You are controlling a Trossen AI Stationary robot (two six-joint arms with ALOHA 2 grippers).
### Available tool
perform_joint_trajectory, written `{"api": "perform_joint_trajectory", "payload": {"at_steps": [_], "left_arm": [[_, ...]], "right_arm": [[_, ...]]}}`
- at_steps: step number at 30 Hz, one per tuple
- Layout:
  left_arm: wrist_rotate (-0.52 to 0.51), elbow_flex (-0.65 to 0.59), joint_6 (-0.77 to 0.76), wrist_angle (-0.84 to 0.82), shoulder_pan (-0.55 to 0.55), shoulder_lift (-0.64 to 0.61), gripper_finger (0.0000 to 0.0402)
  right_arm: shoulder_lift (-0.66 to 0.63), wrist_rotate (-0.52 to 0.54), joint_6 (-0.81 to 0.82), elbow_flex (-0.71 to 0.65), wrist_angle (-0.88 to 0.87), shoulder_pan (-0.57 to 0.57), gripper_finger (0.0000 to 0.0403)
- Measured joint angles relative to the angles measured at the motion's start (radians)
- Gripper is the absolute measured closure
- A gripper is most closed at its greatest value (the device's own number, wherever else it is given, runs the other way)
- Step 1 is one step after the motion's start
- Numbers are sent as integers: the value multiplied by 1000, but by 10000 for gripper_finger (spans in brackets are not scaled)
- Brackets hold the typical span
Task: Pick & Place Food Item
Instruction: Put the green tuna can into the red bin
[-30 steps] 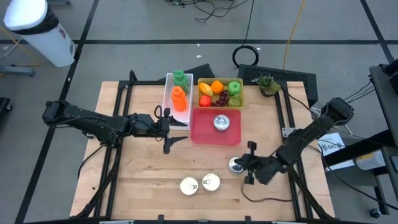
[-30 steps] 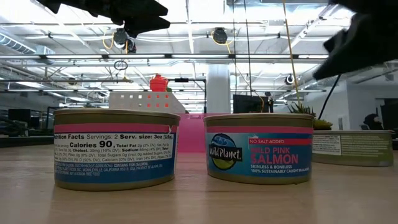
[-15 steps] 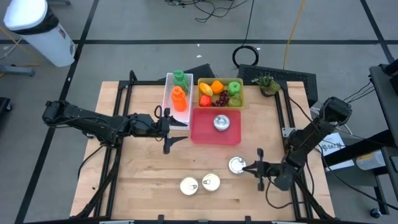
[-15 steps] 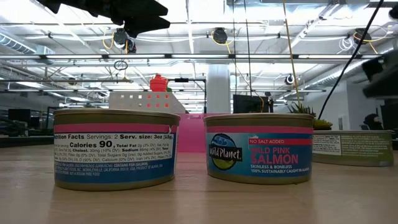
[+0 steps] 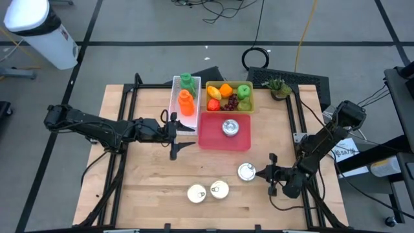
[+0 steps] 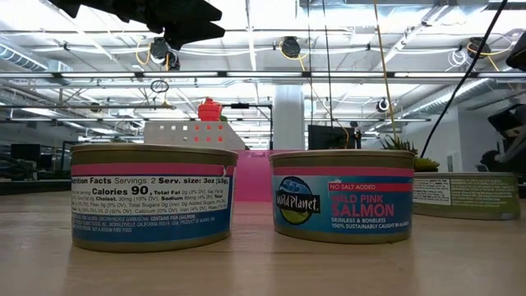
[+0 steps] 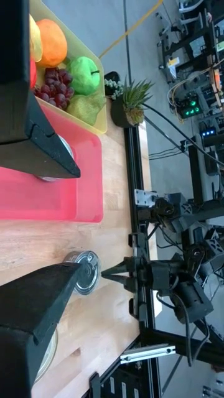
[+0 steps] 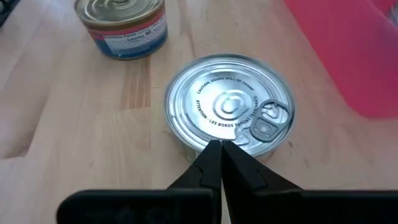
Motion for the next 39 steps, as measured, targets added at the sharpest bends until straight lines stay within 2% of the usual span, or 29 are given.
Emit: {"api": "perform_joint_trajectory", "payload": {"at_steps": [10,18,21,30,35,39], "left_arm": [[0,0,0,0,0,0,158],[0,0,0,0,0,0,158],[0,0,0,0,0,0,158],[0,0,0,0,0,0,158],[0,0,0,0,0,0,158],[0,0,0,0,0,0,158]], "right_arm": [[1,-124,240,0,-192,0,403],[-47,34,103,26,-170,2,403],[-52,59,46,26,-108,2,403],[-22,25,-9,21,-38,-34,403],[-23,-28,29,0,-42,-47,403],[-22,-77,103,-2,-109,-46,403]]}}
